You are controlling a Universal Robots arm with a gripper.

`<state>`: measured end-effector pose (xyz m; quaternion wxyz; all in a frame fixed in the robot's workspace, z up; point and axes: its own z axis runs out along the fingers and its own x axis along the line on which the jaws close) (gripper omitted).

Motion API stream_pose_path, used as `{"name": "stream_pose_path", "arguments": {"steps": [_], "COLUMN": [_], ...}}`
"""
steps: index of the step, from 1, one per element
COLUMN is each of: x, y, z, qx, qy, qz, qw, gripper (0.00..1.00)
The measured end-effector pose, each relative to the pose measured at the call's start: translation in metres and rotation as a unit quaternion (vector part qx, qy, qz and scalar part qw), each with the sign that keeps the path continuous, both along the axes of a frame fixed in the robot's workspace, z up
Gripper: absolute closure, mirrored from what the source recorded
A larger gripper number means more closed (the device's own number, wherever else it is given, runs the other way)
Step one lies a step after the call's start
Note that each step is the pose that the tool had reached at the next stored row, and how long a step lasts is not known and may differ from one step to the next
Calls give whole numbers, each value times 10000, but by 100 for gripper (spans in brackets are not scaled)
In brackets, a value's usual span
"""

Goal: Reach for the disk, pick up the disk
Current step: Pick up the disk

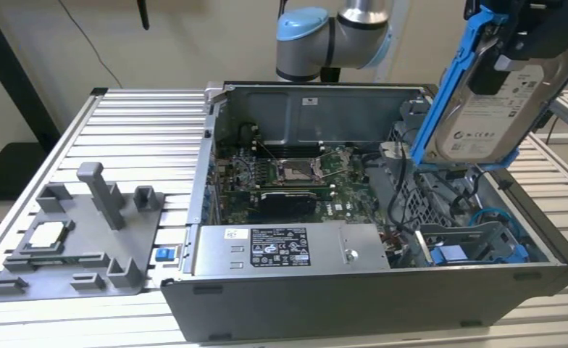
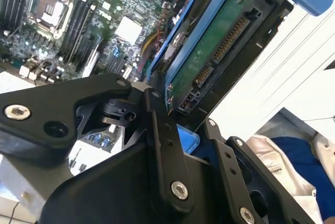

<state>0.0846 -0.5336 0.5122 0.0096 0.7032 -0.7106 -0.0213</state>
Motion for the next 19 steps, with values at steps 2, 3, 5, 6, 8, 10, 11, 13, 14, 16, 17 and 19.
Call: {"name": "stream_pose_path", "arguments": {"steps": [2, 3, 5, 6, 8, 10, 11, 13, 14, 16, 17, 19], "x": [0, 0, 0, 0, 0, 0, 0, 5, 9, 19, 26, 35], "y": [-49, -72, -128, -162, -234, -298, -329, -389, -417, -470, -495, -567], "z": [-10, -14, -27, -34, -52, -74, -85, -115, -129, -162, -179, -217], "qx": [0, 0, 0, 0, 0, 0, -1, 0, 0, 0, 0, 0], "qy": [0, 0, 0, 0, 0, 0, 0, 0, 0, 0, 0, 0], "qz": [0, 0, -1, -1, -1, -1, -1, -1, -1, -1, -1, -1], "qw": [10000, 10000, 10000, 10000, 10000, 10000, 10000, 10000, 10000, 10000, 10000, 10000], "gripper": [100, 100, 100, 100, 100, 100, 100, 100, 100, 100, 100, 100]}}
